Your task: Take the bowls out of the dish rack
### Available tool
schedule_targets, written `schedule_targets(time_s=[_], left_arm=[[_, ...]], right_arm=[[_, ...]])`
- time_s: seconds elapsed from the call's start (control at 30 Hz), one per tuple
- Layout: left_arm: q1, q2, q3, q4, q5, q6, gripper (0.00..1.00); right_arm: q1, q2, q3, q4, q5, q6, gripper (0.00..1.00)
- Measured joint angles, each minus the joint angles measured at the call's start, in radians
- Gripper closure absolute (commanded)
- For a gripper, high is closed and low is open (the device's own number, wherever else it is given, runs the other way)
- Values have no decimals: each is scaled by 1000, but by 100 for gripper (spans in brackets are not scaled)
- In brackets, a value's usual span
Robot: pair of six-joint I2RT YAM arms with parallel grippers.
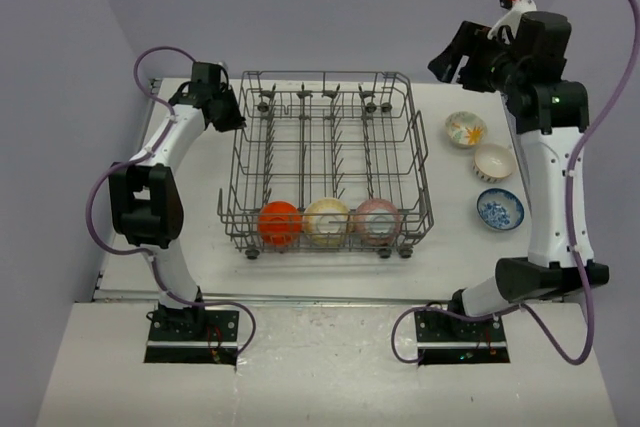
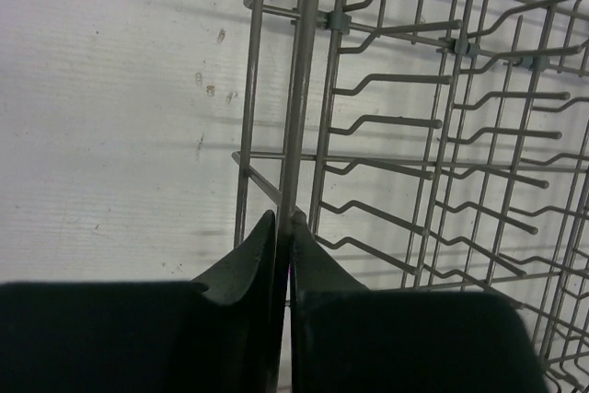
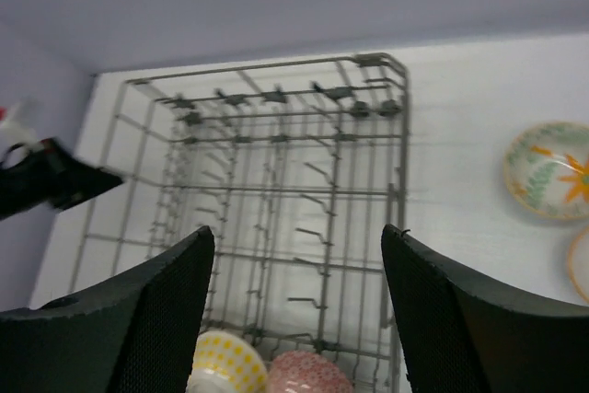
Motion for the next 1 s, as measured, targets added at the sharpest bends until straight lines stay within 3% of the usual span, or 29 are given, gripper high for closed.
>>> schedule_targets(time_s=[0.1,0.23,0.4,0.67,1.0], left_arm=[[0,8,11,-7,18,39,100],[0,14,24,-21,23,60,100],[0,15,26,-25,24,60,100],[0,64,108,-85,26,79,100],[10,134,190,-76,76,85,100]], right_arm=[[-5,-61,-24,42,-219,-14,29],[80,-19,-65,48,-362,-11,28],[211,86,-148,3,-400,-5,27],[212,97,-145,-94,-449,2,28],[314,184,-139,-181,-504,-55,28]])
